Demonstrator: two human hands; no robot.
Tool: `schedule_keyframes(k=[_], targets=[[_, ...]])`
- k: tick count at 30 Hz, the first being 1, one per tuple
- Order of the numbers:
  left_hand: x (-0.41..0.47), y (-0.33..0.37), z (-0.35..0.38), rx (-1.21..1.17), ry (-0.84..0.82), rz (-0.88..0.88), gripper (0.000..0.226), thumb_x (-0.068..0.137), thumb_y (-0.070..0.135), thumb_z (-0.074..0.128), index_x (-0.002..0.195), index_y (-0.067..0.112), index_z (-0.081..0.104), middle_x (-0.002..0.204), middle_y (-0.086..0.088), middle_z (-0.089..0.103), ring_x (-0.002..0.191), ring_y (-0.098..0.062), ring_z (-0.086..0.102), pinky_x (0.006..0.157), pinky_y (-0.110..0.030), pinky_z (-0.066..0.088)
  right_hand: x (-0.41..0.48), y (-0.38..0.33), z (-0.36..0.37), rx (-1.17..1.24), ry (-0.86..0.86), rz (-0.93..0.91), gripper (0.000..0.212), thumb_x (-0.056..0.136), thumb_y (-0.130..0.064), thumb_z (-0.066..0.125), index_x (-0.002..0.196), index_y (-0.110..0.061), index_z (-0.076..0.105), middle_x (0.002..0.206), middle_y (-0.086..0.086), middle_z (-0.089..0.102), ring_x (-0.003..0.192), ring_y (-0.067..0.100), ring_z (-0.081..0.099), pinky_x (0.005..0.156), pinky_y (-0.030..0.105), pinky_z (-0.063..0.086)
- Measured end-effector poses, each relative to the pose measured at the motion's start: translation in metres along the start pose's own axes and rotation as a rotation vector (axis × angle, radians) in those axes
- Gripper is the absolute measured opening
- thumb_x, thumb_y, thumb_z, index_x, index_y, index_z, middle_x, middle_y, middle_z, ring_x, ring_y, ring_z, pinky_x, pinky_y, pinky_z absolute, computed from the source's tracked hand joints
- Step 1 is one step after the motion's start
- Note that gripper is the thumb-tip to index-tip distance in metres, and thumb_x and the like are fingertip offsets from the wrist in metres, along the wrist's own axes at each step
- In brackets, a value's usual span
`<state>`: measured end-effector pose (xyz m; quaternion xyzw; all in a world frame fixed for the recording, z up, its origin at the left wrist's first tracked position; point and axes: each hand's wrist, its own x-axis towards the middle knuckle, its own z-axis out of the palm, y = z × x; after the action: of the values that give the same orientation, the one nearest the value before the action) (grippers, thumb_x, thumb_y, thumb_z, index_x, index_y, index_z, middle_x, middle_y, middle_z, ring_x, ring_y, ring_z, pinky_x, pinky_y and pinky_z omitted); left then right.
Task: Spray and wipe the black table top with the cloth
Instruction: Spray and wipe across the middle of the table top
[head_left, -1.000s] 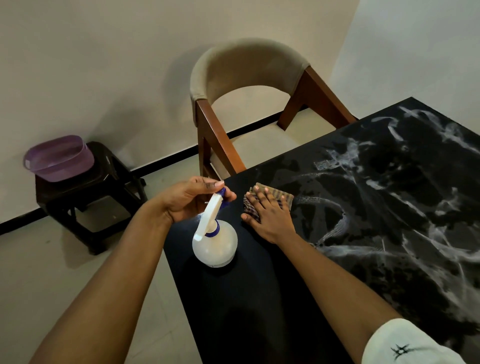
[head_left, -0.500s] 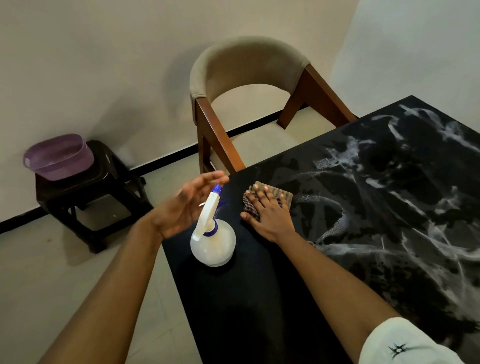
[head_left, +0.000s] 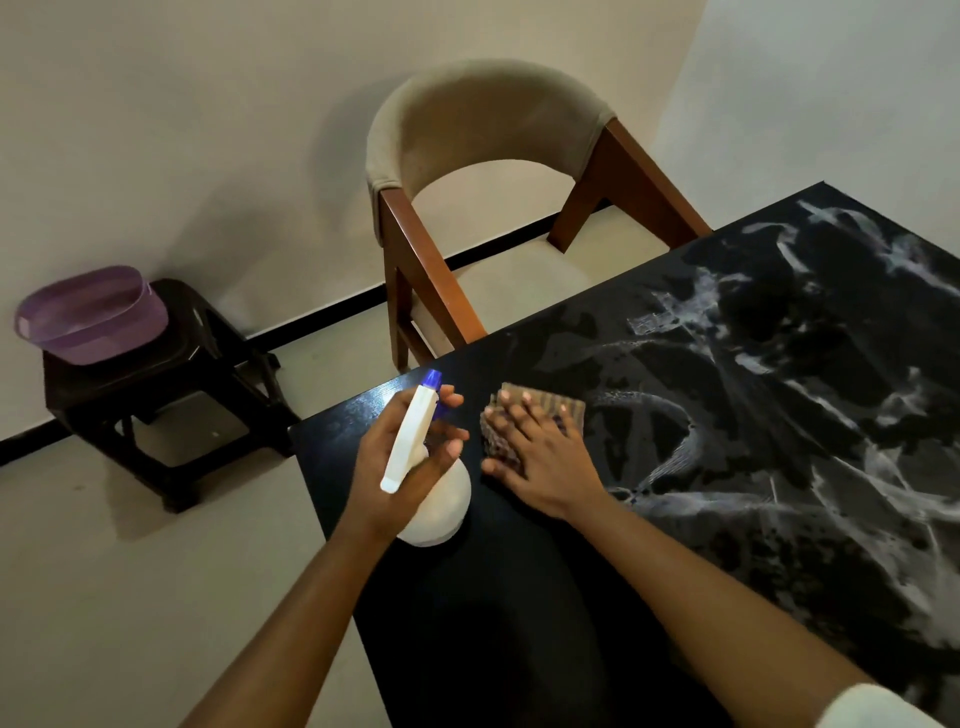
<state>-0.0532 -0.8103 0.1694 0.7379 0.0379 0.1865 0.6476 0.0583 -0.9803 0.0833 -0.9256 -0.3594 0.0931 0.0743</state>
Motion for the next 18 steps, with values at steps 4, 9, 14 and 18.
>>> schedule_keyframes(k=[4,9,14,18], targets=[[0.007,-0.006,0.014,-0.012,0.114,-0.019,0.046,0.077,0.012,0.066,0.117,0.029,0.049,0.107,0.026,0.064,0.085,-0.014,0.069,0.074,-0.020,0.056,0.077,0.021,-0.015,0.037,0.048,0.156,0.076,0.088,-0.073,0.016,0.153,-0.034,0.010,0.162,-0.003,0.003,0.148,0.022,0.004,0.115,0.054,0.000],[0.008,-0.015,0.022,0.032,0.209,0.025,0.043,0.078,0.030,0.063,0.118,0.033,0.048,0.108,0.026,0.063,0.076,-0.018,0.068,0.072,-0.026,0.059,0.127,0.037,-0.025,0.037,0.030,0.217,0.072,0.092,-0.069,0.022,0.153,-0.031,0.013,0.162,-0.001,0.005,0.148,0.022,0.001,0.116,0.055,0.001],[0.004,-0.015,0.024,0.151,0.277,0.095,0.041,0.080,0.035,0.062,0.119,0.036,0.048,0.106,0.022,0.064,0.073,-0.020,0.067,0.075,-0.027,0.058,0.060,0.020,-0.010,0.048,0.044,0.104,0.077,0.088,-0.073,0.014,0.153,-0.032,0.014,0.161,-0.001,0.011,0.148,0.021,0.005,0.117,0.054,0.003],[0.010,-0.013,0.033,0.171,0.330,0.138,0.045,0.080,0.026,0.067,0.117,0.039,0.046,0.108,0.012,0.061,0.075,-0.004,0.064,0.073,-0.011,0.051,-0.002,0.009,0.006,-0.010,0.047,0.027,0.074,0.089,-0.072,0.015,0.153,-0.036,0.009,0.161,-0.005,0.004,0.148,0.018,0.001,0.116,0.053,0.001]])
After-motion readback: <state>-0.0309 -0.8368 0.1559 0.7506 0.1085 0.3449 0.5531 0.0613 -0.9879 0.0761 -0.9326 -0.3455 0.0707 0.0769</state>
